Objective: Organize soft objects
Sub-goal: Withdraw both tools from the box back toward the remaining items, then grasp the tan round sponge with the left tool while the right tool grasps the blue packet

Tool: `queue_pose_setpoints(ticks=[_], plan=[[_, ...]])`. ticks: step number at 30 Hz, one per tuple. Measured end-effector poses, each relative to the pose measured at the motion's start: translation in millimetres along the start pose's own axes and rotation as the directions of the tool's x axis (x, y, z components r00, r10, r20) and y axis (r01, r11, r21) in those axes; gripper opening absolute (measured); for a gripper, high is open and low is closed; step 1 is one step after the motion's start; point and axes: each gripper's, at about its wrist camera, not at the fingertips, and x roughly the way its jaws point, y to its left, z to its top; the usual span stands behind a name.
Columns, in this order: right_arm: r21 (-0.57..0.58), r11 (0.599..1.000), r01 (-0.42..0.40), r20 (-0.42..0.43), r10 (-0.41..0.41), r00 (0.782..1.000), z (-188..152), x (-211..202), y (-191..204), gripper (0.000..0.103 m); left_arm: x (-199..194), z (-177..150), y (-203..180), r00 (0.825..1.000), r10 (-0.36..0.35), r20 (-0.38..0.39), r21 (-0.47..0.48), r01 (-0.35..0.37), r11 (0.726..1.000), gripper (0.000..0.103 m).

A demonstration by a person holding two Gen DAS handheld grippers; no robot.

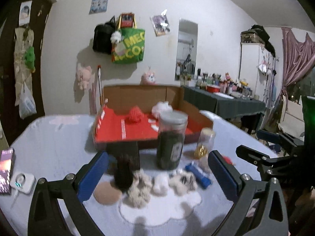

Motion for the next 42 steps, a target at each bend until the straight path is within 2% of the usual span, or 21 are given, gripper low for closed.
queue_pose_setpoints(ticks=[5,11,18,22,24,26,30,32,37,42], plan=[[0.019,1.000,-0.016,-0.064,0.017,0.998,-22,23,3,0.097,18,-25,7,0.997,0.020,-0.077,-0.018,-0.022,1.000,0.103],[0.033,0.999,-0.038,-0.120,0.042,0.992,-35,49,8,0.097,29,-38,26,0.990,0.049,-0.135,-0.034,-0.054,0.998,0.103],[0.053,0.996,-0.078,-0.147,0.085,0.986,-39,67,12,0.097,36,-42,56,0.977,0.106,-0.182,-0.028,-0.113,0.993,0.103],[0.028,0.997,-0.076,-0.146,0.080,0.986,-40,72,19,0.096,41,-44,71,0.969,0.124,-0.216,-0.020,-0.131,0.991,0.103],[0.021,0.996,-0.091,-0.146,0.093,0.985,-39,73,22,0.094,44,-45,76,0.964,0.118,-0.237,-0.010,-0.124,0.992,0.103],[0.028,0.994,-0.107,-0.153,0.110,0.982,-39,75,23,0.082,48,-46,79,0.959,0.122,-0.257,0.012,-0.123,0.992,0.102],[0.040,0.992,-0.122,-0.173,0.127,0.977,-40,81,23,0.069,54,-47,85,0.952,0.111,-0.284,0.039,-0.105,0.994,0.099],[0.045,0.992,-0.118,-0.183,0.124,0.975,-41,84,22,0.057,58,-47,87,0.950,0.098,-0.297,0.044,-0.089,0.995,0.099],[0.064,0.990,-0.129,-0.197,0.139,0.970,-43,89,18,0.051,68,-45,91,0.943,0.094,-0.318,0.072,-0.074,0.995,0.095],[0.043,0.989,-0.141,-0.188,0.146,0.971,-41,86,19,0.051,74,-46,98,0.932,0.093,-0.349,0.081,-0.068,0.994,0.092]])
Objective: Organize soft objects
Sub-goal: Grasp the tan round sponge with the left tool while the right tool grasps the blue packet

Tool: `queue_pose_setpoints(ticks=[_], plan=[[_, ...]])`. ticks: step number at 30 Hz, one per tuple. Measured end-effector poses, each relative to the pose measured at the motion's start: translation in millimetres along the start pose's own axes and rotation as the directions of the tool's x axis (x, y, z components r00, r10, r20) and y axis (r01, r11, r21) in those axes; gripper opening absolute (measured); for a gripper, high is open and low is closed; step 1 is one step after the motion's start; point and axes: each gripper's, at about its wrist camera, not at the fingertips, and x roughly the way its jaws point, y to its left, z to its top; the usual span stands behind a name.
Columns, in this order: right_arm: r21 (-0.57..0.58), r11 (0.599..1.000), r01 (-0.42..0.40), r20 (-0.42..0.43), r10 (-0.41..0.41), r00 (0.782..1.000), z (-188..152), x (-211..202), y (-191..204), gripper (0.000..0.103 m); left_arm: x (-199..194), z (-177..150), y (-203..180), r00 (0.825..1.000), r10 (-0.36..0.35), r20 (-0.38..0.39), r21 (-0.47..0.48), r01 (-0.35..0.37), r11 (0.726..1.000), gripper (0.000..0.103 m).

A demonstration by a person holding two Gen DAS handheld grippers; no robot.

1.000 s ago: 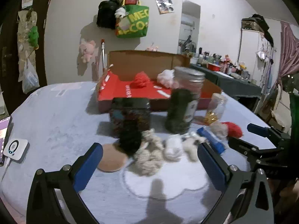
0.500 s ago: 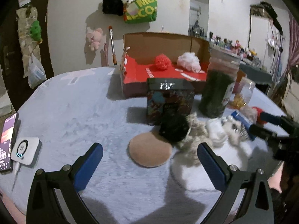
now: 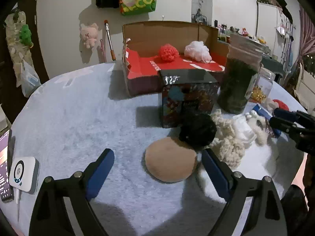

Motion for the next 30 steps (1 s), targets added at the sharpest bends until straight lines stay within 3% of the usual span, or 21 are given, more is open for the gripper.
queue_pose_setpoints(ticks=[5,7,9,10,12,16,21,24,30], plan=[[-0.041,0.999,0.016,-0.012,-0.016,1.000,-2,4,3,0.051,10,1,-1,0.999,-0.009,-0.037,0.020,0.010,1.000,0.088],[-0.054,0.998,0.030,-0.012,-0.031,0.999,-4,6,3,0.042,11,2,-4,0.999,-0.021,-0.040,0.034,0.023,0.999,0.075],[-0.071,0.997,0.029,-0.014,-0.030,0.999,-7,8,3,0.030,12,3,-8,0.997,-0.067,-0.032,0.046,0.069,0.997,0.052],[-0.072,0.997,0.005,-0.019,-0.007,1.000,-8,9,3,0.024,10,3,-9,0.996,-0.081,-0.023,0.049,0.082,0.995,0.050],[-0.083,0.997,0.011,-0.006,-0.011,1.000,-10,6,4,0.023,6,3,-9,0.996,-0.094,-0.013,0.038,0.094,0.995,0.028],[-0.067,0.997,-0.030,0.008,0.030,1.000,-8,-6,1,0.022,-6,4,-9,0.992,-0.124,-0.012,-0.011,0.124,0.992,0.026],[-0.054,0.995,-0.079,0.026,0.080,0.996,2,-22,-2,0.022,-34,13,-23,0.992,-0.115,0.052,0.021,0.114,0.993,0.023],[-0.037,0.992,-0.118,0.032,0.119,0.992,9,-28,-5,0.022,-45,22,-31,0.983,-0.167,0.078,0.024,0.165,0.986,0.023],[-0.005,0.985,-0.172,0.019,0.172,0.985,16,-26,-10,0.022,-37,36,-63,0.961,-0.268,0.060,0.069,0.264,0.962,0.023]])
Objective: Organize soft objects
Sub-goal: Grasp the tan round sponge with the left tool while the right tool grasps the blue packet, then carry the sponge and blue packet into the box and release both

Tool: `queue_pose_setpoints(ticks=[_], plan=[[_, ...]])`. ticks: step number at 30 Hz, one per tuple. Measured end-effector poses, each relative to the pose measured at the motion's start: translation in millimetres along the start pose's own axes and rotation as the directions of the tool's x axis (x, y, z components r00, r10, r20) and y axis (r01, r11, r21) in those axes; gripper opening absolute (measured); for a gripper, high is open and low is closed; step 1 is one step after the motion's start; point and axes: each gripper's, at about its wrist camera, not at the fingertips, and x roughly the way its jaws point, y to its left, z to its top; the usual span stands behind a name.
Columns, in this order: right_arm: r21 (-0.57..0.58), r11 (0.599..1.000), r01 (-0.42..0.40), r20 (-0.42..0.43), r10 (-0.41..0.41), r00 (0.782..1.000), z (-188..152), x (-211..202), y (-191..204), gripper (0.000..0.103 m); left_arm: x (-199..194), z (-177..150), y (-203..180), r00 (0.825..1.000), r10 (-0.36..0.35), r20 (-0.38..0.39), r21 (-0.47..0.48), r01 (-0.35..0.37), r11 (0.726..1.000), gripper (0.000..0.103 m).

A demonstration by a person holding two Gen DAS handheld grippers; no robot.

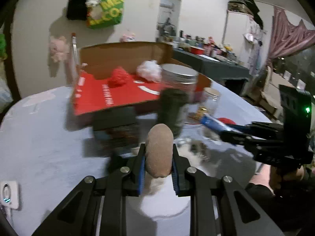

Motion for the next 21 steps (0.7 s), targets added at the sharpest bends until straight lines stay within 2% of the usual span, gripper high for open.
queue_pose_setpoints(ticks=[7,13,21], plan=[[0.006,1.000,-0.029,-0.025,0.030,0.999,1,8,-2,0.022,29,9,-18,0.998,-0.055,-0.044,0.029,0.057,0.998,0.023],[0.012,0.999,-0.037,-0.035,0.038,0.999,3,13,-6,0.022,43,10,-18,0.995,-0.065,-0.075,0.009,0.066,0.998,0.023],[0.015,0.999,-0.040,-0.039,0.041,0.998,3,16,-8,0.022,40,8,-13,0.995,-0.057,-0.080,-0.005,0.057,0.998,0.023]])
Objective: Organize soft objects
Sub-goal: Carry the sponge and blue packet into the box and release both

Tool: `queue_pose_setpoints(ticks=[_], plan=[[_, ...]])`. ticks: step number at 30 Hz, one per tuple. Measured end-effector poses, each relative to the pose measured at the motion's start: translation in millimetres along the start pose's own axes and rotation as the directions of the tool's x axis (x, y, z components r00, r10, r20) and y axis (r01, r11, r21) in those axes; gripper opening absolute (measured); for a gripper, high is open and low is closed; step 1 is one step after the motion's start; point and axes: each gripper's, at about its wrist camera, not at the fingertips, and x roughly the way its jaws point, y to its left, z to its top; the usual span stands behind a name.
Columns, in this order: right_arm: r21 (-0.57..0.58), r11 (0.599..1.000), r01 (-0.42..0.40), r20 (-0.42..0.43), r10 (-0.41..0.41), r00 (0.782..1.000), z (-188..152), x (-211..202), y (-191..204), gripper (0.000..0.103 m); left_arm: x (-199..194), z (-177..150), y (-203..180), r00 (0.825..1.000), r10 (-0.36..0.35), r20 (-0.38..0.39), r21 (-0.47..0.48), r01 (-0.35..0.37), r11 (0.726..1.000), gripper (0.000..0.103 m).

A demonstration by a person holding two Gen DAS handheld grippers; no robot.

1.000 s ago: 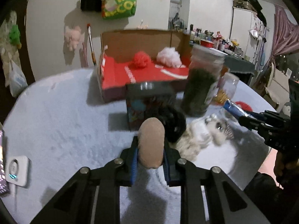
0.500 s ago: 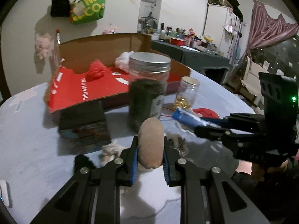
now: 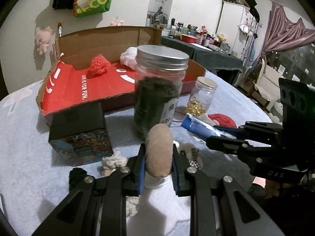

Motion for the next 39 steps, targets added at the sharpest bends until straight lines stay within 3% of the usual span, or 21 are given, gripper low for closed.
queue_pose_setpoints(ticks=[11,17,26,39], plan=[[0.059,0.998,0.027,0.012,-0.027,1.000,1,-18,-22,0.022,-31,-2,45,0.999,0.044,-0.007,-0.130,-0.044,0.990,0.023],[0.085,0.994,0.062,0.017,-0.063,0.998,3,-31,-39,0.022,-48,-6,69,0.994,0.109,0.000,-0.166,-0.107,0.980,0.023],[0.089,0.988,0.124,-0.009,-0.124,0.992,6,-36,-69,0.022,-47,-13,102,0.979,0.198,-0.049,-0.159,-0.204,0.966,0.023],[-0.050,0.985,0.162,-0.033,-0.164,0.986,26,-24,-102,0.022,-23,-2,127,0.986,0.158,-0.058,-0.045,-0.161,0.986,0.023]])
